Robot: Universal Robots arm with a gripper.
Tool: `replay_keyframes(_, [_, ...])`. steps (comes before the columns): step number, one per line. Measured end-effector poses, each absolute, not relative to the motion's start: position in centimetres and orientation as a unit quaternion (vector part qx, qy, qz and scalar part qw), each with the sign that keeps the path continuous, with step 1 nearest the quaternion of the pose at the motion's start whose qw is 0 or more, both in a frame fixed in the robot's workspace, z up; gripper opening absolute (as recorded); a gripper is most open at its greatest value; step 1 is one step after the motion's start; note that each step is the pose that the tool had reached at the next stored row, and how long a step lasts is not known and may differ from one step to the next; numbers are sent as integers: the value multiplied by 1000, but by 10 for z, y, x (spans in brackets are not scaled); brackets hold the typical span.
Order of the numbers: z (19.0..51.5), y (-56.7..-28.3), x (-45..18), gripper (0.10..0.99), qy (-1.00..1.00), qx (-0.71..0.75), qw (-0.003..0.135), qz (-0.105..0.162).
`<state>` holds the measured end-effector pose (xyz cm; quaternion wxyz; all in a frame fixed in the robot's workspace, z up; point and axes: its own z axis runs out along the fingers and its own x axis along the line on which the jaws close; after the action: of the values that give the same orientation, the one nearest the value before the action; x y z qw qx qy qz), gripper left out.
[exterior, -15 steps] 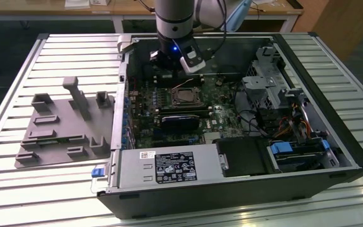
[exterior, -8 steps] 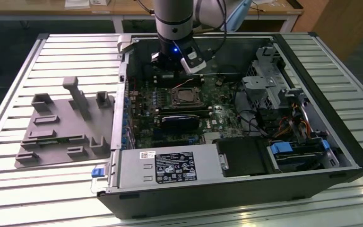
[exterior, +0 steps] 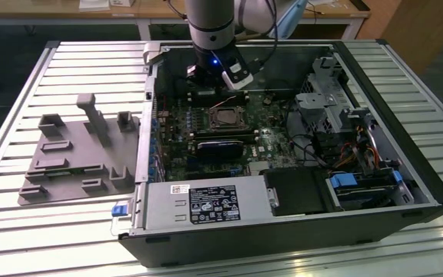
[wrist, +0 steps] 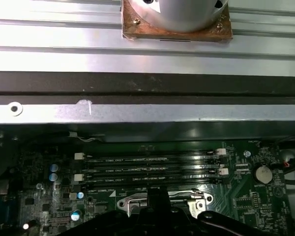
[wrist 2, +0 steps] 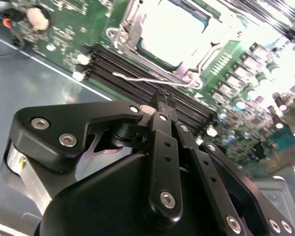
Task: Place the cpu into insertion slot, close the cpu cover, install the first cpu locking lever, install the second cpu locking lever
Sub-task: 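Install the first cpu locking lever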
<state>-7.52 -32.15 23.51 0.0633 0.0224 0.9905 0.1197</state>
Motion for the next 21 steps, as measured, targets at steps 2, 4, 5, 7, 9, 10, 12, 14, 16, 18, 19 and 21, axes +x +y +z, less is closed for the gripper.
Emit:
replay_keyframes(2, [234,-322,-75,102,990,21,73,120])
replay_keyframes(4, [233,-322,-75,102,989,20,81,120])
replay_keyframes(5, [233,-322,-75,102,989,20,83,120])
replay_keyframes(7, [231,-322,-75,102,989,20,83,120])
replay_keyframes(9, [230,-322,-74,102,989,23,83,120])
replay_keyframes(10, [229,-322,-73,102,989,25,84,120])
replay_keyframes(12, [227,-322,-73,102,989,33,85,119])
replay_keyframes(14, [226,-322,-73,102,988,43,86,118])
replay_keyframes(16, [224,-322,-73,102,988,56,87,117])
replay_keyframes(18, [223,-321,-72,102,987,66,89,116])
replay_keyframes(19, [223,-321,-72,102,987,70,89,116])
replay_keyframes(21, [222,-321,-71,102,986,79,90,115])
